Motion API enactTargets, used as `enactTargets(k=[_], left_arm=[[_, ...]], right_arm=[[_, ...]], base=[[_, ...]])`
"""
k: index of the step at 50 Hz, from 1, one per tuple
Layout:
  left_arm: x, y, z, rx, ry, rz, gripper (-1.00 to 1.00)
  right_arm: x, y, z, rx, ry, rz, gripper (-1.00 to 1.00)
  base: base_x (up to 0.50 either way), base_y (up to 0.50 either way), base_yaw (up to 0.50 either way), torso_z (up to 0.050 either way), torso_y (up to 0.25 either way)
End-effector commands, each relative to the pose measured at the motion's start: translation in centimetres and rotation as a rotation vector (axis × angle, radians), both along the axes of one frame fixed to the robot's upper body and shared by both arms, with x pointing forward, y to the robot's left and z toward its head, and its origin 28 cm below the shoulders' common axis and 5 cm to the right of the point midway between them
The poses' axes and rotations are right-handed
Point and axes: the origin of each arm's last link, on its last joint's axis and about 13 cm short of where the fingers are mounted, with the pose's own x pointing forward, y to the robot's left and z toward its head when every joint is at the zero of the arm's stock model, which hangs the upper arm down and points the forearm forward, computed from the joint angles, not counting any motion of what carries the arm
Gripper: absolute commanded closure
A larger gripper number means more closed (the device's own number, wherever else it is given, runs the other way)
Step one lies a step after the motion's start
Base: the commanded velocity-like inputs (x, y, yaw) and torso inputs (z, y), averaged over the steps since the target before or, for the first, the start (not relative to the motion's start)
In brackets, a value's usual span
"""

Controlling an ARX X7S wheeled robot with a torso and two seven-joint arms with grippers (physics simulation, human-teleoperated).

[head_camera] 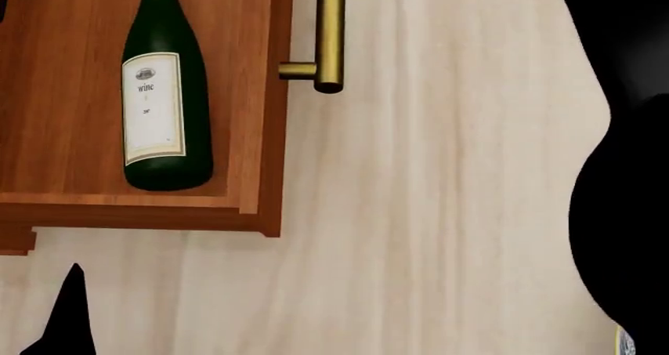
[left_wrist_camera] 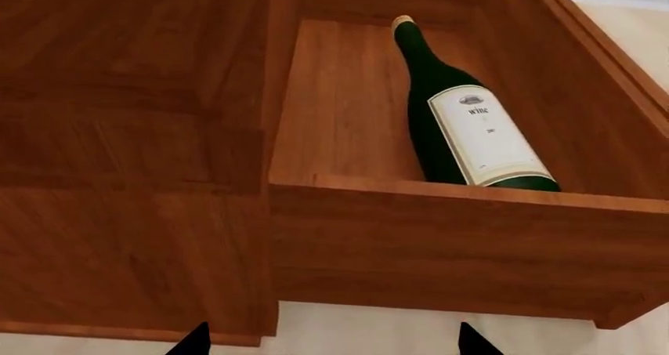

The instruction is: Put the wine bottle in the bottom drawer of the cabinet.

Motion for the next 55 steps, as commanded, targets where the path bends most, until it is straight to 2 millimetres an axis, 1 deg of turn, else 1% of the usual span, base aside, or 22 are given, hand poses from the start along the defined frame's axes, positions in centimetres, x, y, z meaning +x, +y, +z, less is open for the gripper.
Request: enactTargets(k=[1, 8, 20, 22, 29, 32, 37, 46, 53, 55], left_arm=[[0.0, -0.1, 0.1, 0.004, 0.001, 0.003, -1.00], [0.1, -0.1, 0.0, 0.004, 0.003, 0.004, -1.00], [-0.1, -0.1, 0.3, 0.001, -0.003, 0.003, -1.00], [-0.1, -0.1, 0.4, 0.003, -0.008, 0.005, -1.00], [-0.2, 0.1, 1.0, -0.012, 0.006, 0.027, -1.00], [-0.3, 0.3, 1.3, -0.007, 0.000, 0.036, -1.00], [-0.4, 0.6, 2.1, 0.008, -0.022, 0.063, -1.00], [-1.1, 0.9, 3.3, 0.037, -0.042, 0.078, -1.00], [-1.5, 1.2, 3.8, 0.054, -0.048, 0.095, -1.00], [-1.5, 1.2, 3.9, 0.057, -0.049, 0.097, -1.00]], right_arm=[[-0.7, -0.8, 1.3, -0.012, -0.033, -0.001, -1.00], [-1.6, -1.0, 2.3, -0.046, -0.081, 0.005, -1.00], [-2.4, -2.4, 3.6, 0.006, -0.103, -0.027, -1.00], [-2.8, -2.8, 3.8, 0.017, -0.110, -0.029, -1.00], [-4.7, -4.5, 2.6, 0.071, -0.155, -0.067, -1.00], [-5.6, -5.3, 1.5, 0.100, -0.170, -0.079, -1.00], [-7.1, -6.2, 0.2, 0.111, -0.188, -0.084, -1.00], [-9.7, -7.5, -2.0, 0.136, -0.239, -0.092, -1.00], [-11.1, -8.4, -3.6, 0.155, -0.297, -0.113, -1.00], [-11.3, -8.5, -4.1, 0.161, -0.289, -0.109, -1.00]], base=[[0.00, 0.00, 0.00, 0.000, 0.000], [0.00, 0.00, 0.00, 0.000, 0.000], [0.00, 0.00, 0.00, 0.000, 0.000], [0.00, 0.00, 0.00, 0.000, 0.000], [0.00, 0.00, 0.00, 0.000, 0.000], [0.00, 0.00, 0.00, 0.000, 0.000], [0.00, 0.00, 0.00, 0.000, 0.000], [0.00, 0.00, 0.00, 0.000, 0.000], [0.00, 0.00, 0.00, 0.000, 0.000], [0.00, 0.00, 0.00, 0.000, 0.000]])
